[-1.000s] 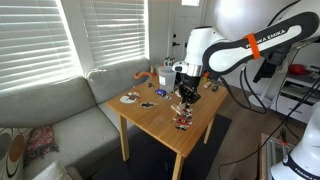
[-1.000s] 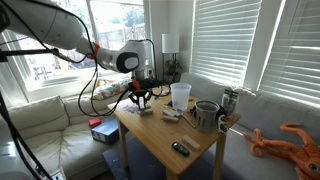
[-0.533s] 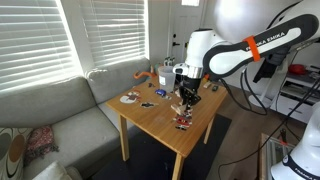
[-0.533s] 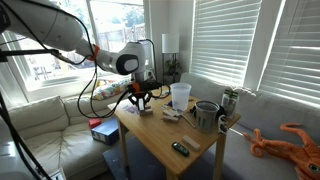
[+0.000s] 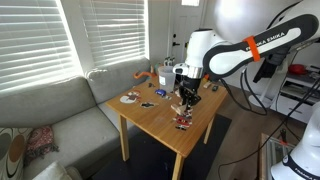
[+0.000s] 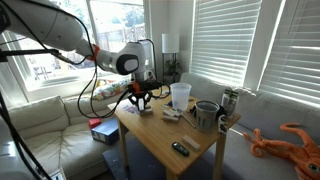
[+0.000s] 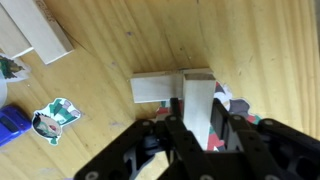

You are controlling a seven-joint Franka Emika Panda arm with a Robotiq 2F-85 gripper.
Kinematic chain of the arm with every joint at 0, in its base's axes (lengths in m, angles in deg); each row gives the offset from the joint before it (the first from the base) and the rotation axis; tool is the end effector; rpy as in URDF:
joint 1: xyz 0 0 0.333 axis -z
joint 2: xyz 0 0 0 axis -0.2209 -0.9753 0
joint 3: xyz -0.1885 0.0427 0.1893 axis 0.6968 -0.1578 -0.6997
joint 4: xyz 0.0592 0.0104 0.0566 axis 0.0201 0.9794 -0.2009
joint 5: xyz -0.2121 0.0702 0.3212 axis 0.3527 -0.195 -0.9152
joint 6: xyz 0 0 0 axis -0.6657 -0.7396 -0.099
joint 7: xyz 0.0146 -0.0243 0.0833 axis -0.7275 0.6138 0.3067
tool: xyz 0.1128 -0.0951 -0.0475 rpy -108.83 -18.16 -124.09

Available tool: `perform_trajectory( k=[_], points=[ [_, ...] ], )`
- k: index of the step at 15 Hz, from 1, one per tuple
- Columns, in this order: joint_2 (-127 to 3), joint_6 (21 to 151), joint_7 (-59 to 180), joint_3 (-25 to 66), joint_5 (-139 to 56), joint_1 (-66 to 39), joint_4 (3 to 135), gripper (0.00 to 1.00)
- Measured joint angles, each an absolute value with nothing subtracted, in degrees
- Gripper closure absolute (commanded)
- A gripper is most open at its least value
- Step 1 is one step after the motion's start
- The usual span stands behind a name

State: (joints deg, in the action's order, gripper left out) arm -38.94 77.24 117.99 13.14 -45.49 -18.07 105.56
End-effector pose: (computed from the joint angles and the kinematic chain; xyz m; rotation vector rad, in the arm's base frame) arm 0.5097 0.0777 0.3269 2.6976 1.5824 0.1023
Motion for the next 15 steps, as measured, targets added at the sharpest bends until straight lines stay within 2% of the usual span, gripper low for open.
perform_trajectory(
  k=[5,15],
  points=[
    [-38.5,77.8,117.9,13.4,-44.5,-17.9,105.6,0.01],
    [-33.2,78.6,102.1,16.0,-43.1,-15.3,107.2,0.0]
  ],
)
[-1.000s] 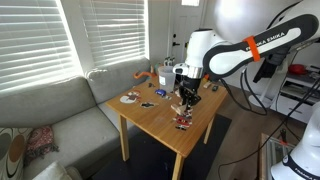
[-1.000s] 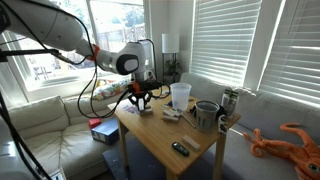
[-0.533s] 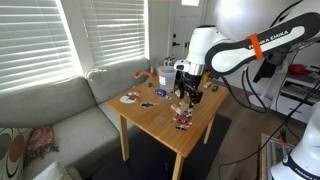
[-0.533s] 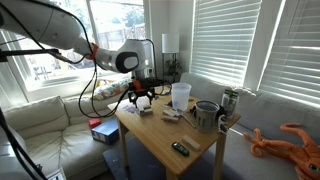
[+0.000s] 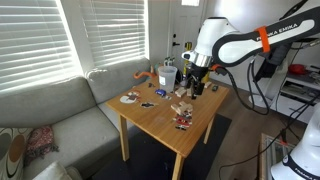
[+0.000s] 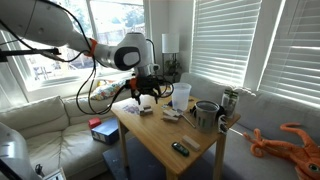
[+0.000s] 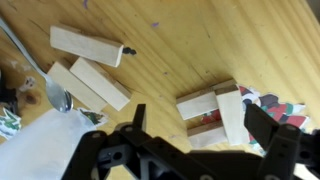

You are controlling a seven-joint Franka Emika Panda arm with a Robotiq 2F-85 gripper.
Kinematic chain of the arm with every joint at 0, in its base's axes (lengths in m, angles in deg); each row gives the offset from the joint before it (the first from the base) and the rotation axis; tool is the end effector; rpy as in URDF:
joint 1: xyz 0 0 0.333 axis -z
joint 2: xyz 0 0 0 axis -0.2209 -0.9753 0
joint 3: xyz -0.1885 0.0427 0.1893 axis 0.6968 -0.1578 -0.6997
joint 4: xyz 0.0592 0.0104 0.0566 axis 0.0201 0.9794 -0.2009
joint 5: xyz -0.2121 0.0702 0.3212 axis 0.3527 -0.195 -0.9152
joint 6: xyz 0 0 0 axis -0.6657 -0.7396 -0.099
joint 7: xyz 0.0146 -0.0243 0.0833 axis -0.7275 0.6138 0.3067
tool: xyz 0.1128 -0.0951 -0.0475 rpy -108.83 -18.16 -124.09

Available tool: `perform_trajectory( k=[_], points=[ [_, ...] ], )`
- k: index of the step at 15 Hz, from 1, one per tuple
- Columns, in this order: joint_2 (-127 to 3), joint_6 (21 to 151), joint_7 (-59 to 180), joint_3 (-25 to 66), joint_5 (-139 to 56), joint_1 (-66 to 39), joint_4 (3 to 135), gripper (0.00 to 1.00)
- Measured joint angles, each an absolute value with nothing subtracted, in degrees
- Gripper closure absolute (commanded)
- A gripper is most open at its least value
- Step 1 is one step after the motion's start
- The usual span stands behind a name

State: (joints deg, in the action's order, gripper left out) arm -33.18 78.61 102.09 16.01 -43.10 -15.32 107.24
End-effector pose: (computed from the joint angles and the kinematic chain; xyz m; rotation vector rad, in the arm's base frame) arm 0.5092 0.0243 0.3671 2.8796 1.0654 0.2286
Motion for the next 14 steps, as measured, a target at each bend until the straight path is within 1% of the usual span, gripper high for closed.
perform_trajectory(
  k=[5,14],
  points=[
    [-33.1,78.8,91.1,17.9,-43.1,-13.4,108.5,0.0],
    [-33.1,78.8,87.2,18.6,-44.8,-13.3,108.3,0.0]
  ],
)
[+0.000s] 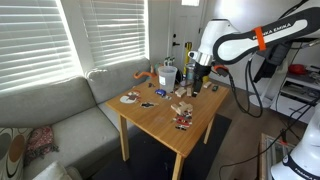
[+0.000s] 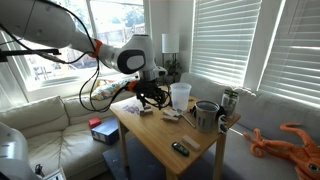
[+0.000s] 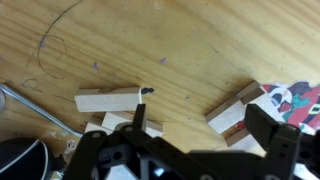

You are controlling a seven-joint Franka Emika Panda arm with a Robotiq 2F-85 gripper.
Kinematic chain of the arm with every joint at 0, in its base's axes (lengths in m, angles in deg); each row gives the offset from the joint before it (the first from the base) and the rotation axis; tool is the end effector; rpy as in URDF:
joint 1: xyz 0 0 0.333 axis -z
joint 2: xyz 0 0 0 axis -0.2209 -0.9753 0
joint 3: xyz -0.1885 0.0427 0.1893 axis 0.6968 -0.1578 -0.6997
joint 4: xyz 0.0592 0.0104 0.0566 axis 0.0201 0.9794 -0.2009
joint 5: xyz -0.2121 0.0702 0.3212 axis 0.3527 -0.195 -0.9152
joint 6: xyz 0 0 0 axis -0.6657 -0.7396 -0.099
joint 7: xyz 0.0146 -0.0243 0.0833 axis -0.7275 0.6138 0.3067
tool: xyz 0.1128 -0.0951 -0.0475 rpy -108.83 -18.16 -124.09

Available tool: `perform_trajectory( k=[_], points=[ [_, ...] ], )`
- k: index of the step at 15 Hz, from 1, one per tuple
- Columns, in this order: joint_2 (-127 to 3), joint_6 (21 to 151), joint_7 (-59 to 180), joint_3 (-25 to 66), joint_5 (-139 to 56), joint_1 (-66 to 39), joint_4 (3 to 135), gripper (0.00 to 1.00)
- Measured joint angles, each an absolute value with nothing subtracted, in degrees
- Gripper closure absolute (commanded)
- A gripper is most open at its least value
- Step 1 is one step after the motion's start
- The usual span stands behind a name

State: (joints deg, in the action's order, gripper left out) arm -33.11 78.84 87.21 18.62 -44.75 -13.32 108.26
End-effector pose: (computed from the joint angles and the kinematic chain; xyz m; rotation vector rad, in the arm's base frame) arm 0.5057 -0.0143 0.3594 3.0712 0.5479 0.2316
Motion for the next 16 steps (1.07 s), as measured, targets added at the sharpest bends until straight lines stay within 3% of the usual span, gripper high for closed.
perform_trajectory(
  k=[16],
  points=[
    [-37.7,78.5,49.9,20.4,-47.0,-7.2,105.7,0.0]
  ],
)
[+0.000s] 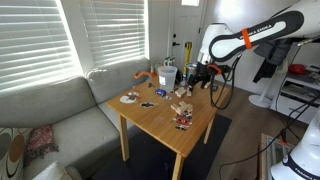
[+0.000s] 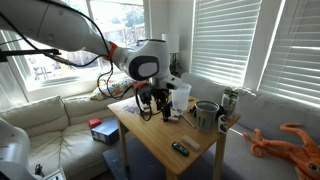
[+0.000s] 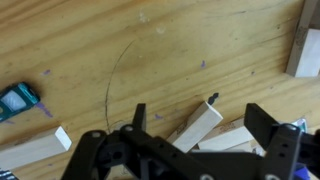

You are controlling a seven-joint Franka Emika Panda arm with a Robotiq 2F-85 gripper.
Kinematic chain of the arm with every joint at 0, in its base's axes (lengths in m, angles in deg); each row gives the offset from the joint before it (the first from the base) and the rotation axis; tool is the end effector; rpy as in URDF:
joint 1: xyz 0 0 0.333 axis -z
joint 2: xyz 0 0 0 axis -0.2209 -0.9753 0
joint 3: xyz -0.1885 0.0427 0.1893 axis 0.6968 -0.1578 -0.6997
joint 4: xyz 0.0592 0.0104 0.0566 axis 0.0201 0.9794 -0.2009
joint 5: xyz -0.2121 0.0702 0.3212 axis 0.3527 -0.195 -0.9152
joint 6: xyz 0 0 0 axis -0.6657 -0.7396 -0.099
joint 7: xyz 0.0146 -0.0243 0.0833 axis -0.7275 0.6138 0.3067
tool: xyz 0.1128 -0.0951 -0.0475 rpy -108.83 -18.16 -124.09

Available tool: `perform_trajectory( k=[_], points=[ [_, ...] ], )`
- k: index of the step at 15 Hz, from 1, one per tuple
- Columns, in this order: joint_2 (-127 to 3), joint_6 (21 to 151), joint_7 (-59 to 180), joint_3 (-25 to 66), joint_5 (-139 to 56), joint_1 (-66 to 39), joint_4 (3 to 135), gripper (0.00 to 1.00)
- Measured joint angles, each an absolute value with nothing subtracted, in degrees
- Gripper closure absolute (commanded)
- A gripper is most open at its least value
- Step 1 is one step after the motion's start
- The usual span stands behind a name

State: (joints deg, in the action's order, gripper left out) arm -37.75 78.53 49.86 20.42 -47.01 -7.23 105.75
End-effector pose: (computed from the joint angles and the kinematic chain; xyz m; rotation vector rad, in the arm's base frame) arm 0.5114 -0.0828 0.3383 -3.0005 0.7012 -0.1578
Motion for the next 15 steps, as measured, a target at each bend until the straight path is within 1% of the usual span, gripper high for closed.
perform_trajectory(
  k=[10,11,12,14,15],
  points=[
    [-42.6,77.9,42.1,21.6,-49.9,-6.9,102.7,0.0],
    [-43.1,77.7,41.6,21.7,-50.0,-6.9,102.2,0.05],
    [-43.5,77.6,41.3,21.8,-50.1,-6.9,101.8,0.08],
    [-44.4,77.2,40.5,22.0,-50.1,-6.9,101.0,0.0],
    [-44.7,77.1,40.3,22.0,-50.1,-6.9,100.7,0.08]
  ],
)
